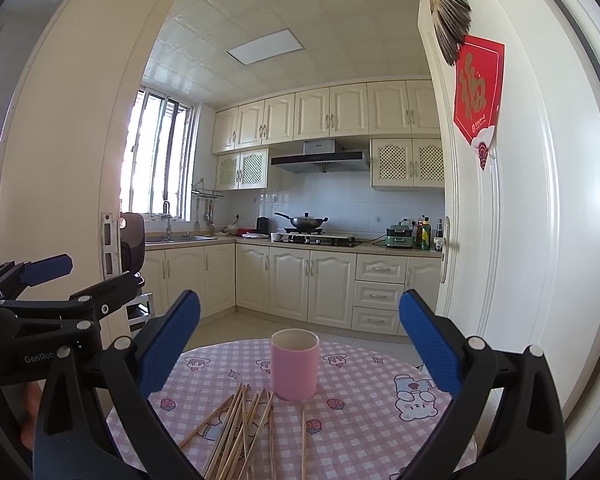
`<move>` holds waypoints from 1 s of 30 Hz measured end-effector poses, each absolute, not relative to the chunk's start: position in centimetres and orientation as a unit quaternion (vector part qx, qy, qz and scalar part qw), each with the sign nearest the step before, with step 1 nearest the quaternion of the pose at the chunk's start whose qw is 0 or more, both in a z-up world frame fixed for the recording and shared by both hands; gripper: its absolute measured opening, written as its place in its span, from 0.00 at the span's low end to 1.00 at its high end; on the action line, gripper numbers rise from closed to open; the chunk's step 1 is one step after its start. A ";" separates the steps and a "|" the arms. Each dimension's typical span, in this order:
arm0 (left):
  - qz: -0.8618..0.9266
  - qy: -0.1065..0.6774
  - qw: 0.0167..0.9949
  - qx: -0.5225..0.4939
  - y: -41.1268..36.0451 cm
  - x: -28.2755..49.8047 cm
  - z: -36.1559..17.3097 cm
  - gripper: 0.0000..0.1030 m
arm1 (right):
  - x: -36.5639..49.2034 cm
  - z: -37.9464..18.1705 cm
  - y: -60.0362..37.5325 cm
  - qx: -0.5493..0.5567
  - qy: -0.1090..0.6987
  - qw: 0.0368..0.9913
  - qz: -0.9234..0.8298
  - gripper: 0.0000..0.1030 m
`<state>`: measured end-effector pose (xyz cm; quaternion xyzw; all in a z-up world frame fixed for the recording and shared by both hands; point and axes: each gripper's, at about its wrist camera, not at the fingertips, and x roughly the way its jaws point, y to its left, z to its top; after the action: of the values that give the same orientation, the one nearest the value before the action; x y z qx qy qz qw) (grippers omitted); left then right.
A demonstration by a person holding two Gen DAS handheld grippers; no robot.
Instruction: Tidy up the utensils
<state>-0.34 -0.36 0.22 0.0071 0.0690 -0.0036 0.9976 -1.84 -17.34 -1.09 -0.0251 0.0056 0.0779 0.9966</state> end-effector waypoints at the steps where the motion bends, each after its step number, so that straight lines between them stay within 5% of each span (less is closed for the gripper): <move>1: -0.004 0.069 0.998 0.007 -0.4 -0.3 0.2 0.94 | -1.9 -1.1 -17.4 -0.025 0.006 0.997 0.078 0.93; 30: -0.006 0.068 0.998 0.009 -0.2 -0.4 0.2 0.94 | -2.3 -1.1 -17.3 -0.023 0.010 0.997 0.073 0.93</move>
<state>-0.36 -0.20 0.15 0.0088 0.0684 -0.0058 0.9976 -2.28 -17.35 -1.06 -0.0231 0.0099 0.0735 0.9970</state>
